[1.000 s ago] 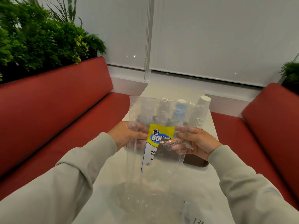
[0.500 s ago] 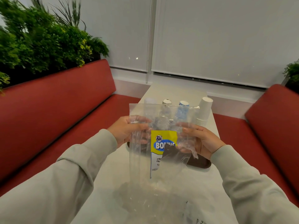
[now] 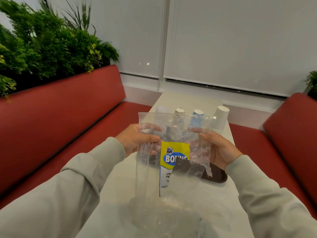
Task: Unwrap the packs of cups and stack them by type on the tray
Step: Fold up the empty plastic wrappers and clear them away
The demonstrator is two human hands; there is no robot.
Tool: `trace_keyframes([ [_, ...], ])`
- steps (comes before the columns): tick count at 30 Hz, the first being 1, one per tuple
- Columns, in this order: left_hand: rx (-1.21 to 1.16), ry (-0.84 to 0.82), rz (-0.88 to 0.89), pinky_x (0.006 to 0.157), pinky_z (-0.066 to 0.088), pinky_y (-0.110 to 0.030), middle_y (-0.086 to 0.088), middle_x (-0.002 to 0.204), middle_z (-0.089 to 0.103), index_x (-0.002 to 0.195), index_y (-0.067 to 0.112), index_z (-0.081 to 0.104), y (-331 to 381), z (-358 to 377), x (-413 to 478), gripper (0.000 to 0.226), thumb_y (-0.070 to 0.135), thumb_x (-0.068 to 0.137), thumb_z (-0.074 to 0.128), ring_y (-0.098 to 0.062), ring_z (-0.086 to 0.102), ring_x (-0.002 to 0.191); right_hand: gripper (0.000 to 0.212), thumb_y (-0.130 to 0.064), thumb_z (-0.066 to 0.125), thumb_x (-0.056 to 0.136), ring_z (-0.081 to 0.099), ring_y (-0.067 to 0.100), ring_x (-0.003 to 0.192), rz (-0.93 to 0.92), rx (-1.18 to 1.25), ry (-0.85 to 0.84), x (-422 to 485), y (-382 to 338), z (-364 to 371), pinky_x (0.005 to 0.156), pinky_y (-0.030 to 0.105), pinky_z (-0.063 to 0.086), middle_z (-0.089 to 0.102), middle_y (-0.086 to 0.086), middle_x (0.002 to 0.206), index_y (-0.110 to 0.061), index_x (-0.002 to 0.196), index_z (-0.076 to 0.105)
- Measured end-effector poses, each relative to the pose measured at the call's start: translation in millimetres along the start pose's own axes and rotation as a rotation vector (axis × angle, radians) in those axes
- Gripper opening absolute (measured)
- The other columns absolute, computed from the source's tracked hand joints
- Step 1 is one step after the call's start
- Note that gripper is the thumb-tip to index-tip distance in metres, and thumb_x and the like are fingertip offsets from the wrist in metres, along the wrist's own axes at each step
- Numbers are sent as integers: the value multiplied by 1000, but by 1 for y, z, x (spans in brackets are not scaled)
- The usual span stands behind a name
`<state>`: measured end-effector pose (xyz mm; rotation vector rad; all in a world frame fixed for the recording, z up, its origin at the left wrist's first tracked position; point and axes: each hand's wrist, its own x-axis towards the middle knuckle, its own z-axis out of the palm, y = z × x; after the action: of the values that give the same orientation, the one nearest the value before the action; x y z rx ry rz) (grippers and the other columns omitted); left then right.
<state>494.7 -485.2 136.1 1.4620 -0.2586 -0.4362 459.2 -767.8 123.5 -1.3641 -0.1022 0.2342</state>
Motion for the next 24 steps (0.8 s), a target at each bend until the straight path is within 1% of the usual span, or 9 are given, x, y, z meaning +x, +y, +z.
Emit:
trace_keyframes([
  [4, -8, 16, -10, 63, 60, -36, -19, 94, 74, 115, 7, 68, 0, -4, 0, 30, 9, 85, 70, -25, 72, 74, 33, -15, 67, 84, 73, 34, 90, -26, -7, -12, 1, 0, 2, 70, 46, 62, 68, 24, 119, -15, 116, 73],
  [6, -38, 11, -10, 63, 60, -37, -22, 101, 73, 119, 8, 67, 1, -5, 0, 31, 14, 88, 66, -29, 73, 78, 26, -4, 59, 90, 75, 25, 76, -35, 36, 10, 3, 0, 3, 57, 33, 61, 68, 29, 111, -6, 113, 70],
  [8, -49, 7, 11, 64, 60, -37, -27, 103, 72, 118, 10, 67, 2, -8, -1, 28, 7, 91, 63, -30, 74, 78, 25, 0, 53, 91, 73, 20, 63, -41, 76, 17, 5, 1, 3, 51, 28, 59, 72, 26, 98, -3, 109, 70],
  [11, -47, 22, 38, 61, 60, -33, -28, 99, 72, 113, 7, 70, 4, -9, -3, 27, -2, 89, 63, -29, 75, 73, 33, -4, 60, 82, 75, 25, 73, -41, 89, -19, 12, 4, -3, 61, 35, 63, 75, 22, 95, -10, 111, 73],
  [16, -80, 24, 86, 61, 59, -31, -29, 100, 71, 110, 6, 71, 7, -10, -4, 26, 0, 84, 65, -30, 74, 75, 33, -7, 62, 78, 71, 17, 69, -74, 17, 13, 17, 4, -1, 58, 22, 58, 75, 9, 92, -16, 108, 76],
  [18, -136, 25, 80, 65, 60, -35, -27, 103, 71, 114, 11, 70, 7, -12, -4, 35, 7, 79, 70, -32, 74, 82, 31, -23, 76, 74, 61, 23, 69, -91, -17, 75, 18, 6, 1, 60, 21, 51, 68, 10, 98, -23, 105, 79],
  [20, -195, -16, 67, 70, 60, -40, -25, 109, 70, 123, 13, 65, 6, -14, -5, 44, 6, 80, 73, -36, 72, 94, 49, -37, 85, 68, 48, 30, 75, -121, -22, 118, 20, 12, -1, 68, 22, 41, 59, 13, 104, -24, 114, 76],
  [22, -181, -9, 56, 72, 60, -42, -25, 110, 70, 128, 12, 61, 7, -10, -4, 51, 6, 79, 75, -37, 70, 97, 36, -17, 73, 79, 64, 34, 74, -122, 99, 110, 19, 13, 1, 66, 26, 54, 67, 17, 104, -17, 115, 74],
  [24, -86, 70, 60, 68, 60, -38, -22, 99, 73, 124, 8, 61, 8, -1, -2, 53, 3, 75, 78, -33, 72, 85, 34, -2, 61, 82, 75, 25, 77, -114, 182, 48, 17, 14, 5, 62, 32, 61, 74, 16, 101, -12, 112, 74],
])
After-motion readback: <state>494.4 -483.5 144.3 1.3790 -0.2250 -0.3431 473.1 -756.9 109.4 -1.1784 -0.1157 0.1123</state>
